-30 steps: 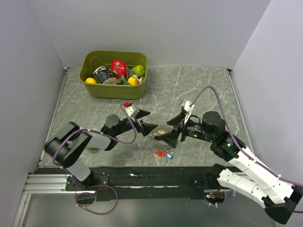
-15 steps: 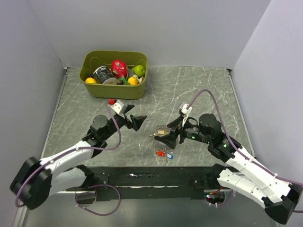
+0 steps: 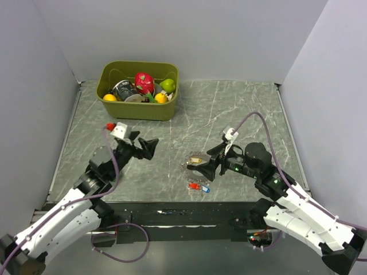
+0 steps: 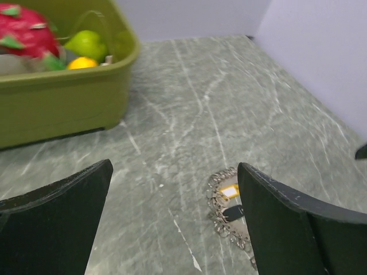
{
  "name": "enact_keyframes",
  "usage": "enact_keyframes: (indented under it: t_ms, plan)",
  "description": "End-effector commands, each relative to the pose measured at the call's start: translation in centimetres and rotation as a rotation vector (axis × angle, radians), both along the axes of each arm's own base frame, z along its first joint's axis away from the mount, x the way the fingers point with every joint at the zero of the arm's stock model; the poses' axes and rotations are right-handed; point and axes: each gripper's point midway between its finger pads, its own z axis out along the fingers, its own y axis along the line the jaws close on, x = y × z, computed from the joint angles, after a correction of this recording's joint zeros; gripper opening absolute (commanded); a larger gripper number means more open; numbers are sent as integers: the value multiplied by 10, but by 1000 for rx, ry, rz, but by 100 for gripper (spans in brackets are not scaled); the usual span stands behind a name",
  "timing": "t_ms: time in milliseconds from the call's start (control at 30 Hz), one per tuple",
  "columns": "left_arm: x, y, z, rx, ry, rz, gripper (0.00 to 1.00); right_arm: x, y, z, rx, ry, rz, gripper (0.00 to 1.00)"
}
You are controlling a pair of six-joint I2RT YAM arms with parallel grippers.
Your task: Put the keys on the keyring
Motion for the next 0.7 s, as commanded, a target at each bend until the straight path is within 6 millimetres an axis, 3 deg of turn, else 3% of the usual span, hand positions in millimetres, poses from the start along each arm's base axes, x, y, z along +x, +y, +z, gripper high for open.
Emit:
enact_keyframes:
  t_ms: [0,167,367,667]
  plan:
    - [-2,36,3,-69,69,184,96,10,-16,-2,23,-7,-123,100]
    - [-6,56,-21,-43,161,284,96,15,-41,-5,44,-22,-258,100]
    - [-11,61,-45,-41,226,303,96,14,-62,-14,43,-19,-353,100]
    - [-16,63,-33,-77,171,287,96,15,-81,-12,86,-34,-449,100]
